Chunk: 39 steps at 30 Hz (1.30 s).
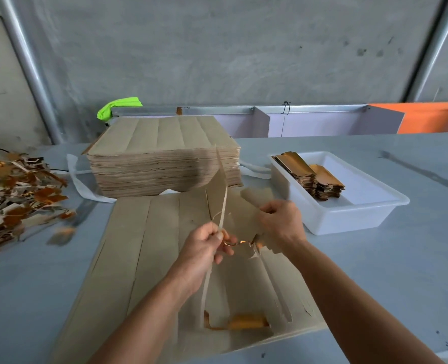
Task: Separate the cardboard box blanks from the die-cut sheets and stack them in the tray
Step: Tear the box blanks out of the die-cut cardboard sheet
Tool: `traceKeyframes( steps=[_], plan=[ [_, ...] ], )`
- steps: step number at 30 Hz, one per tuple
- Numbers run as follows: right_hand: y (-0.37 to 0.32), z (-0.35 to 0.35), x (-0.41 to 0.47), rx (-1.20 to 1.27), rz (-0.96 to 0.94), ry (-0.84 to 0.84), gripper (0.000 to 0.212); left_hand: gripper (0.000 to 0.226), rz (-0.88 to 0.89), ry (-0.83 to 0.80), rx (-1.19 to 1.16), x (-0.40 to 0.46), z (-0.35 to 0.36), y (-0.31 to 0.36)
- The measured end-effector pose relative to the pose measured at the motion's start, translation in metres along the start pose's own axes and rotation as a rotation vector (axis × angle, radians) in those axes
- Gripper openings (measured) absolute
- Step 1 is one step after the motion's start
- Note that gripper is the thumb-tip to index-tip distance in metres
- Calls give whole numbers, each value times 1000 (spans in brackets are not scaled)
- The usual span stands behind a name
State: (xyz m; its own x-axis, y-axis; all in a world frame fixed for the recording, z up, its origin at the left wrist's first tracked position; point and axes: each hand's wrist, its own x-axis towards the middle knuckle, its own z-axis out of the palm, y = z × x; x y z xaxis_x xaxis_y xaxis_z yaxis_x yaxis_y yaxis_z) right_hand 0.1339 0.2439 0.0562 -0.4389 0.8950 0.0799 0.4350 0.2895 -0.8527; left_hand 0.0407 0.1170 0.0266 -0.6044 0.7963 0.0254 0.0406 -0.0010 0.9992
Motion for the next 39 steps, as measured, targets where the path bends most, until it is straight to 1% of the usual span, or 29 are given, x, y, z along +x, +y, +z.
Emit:
traceKeyframes(
  steps=[2, 5, 7, 8, 10, 12, 13, 16, 17, 19, 21, 22, 23, 24, 25, 27, 28, 30, 31, 32, 33, 34, 36, 39],
  plan=[
    [-4, 10, 4, -102, -82, -18, 12, 25, -18, -66, 55, 2, 5, 0],
    [-5, 27, 7, -196, -144, -42, 13, 24, -42, -179, 123, 7, 13, 0],
    [-4, 31, 11, -220, -158, -41, 22, 27, -57, -213, 154, 12, 15, -3],
    [-3, 30, 16, -224, -137, -37, 22, 29, -52, -180, 199, 15, 16, -5],
    [0, 21, 28, -153, -17, -29, 17, 33, -16, -10, 340, 28, 14, -12],
    [6, 10, 39, -55, 116, -35, 17, 34, -20, 162, 390, 43, 12, -20],
    [9, 5, 42, -42, 158, -43, 18, 35, -42, 218, 394, 50, 12, -24],
    [22, -6, 47, -34, 272, -23, 37, 36, -150, 351, 323, 68, 12, -39],
    [28, -8, 45, 5, 320, -22, 43, 36, -181, 395, 300, 71, 11, -44],
    [38, -12, 42, 195, 436, -13, 48, 38, -203, 466, 330, 76, 7, -53],
    [46, -17, 37, 446, 532, 37, 49, 35, -201, 507, 288, 79, 4, -60],
    [50, -19, 35, 543, 540, 78, 48, 29, -200, 519, 248, 80, 4, -62],
    [53, -21, 32, 590, 512, 123, 48, 24, -196, 529, 212, 80, 3, -62],
    [56, -21, 29, 606, 458, 164, 47, 26, -180, 544, 178, 80, 3, -62],
    [57, -22, 26, 607, 402, 204, 47, 37, -161, 546, 153, 80, 2, -61],
    [60, -21, 19, 518, 279, 256, 40, 60, -132, 520, 102, 80, 2, -61],
    [61, -20, 17, 429, 212, 261, 44, 65, -124, 513, 82, 80, 2, -61],
    [62, -14, 15, 202, 27, 208, 71, 63, -119, 500, 97, 82, 1, -59],
    [59, -10, 15, 75, -91, 182, 77, 59, -103, 481, 130, 83, 1, -57],
    [55, -6, 16, -49, -212, 181, 74, 57, -83, 460, 150, 86, 0, -56],
    [49, -2, 20, -170, -308, 198, 64, 56, -67, 442, 135, 87, -1, -55],
    [42, 3, 25, -294, -364, 217, 52, 56, -66, 420, 100, 88, -1, -53],
    [26, 13, 39, -508, -387, 216, 37, 60, -92, 378, 76, 89, -3, -48],
    [9, 32, 59, -723, -464, 95, 33, 61, -143, 335, 52, 86, -6, -42]
  ],
)
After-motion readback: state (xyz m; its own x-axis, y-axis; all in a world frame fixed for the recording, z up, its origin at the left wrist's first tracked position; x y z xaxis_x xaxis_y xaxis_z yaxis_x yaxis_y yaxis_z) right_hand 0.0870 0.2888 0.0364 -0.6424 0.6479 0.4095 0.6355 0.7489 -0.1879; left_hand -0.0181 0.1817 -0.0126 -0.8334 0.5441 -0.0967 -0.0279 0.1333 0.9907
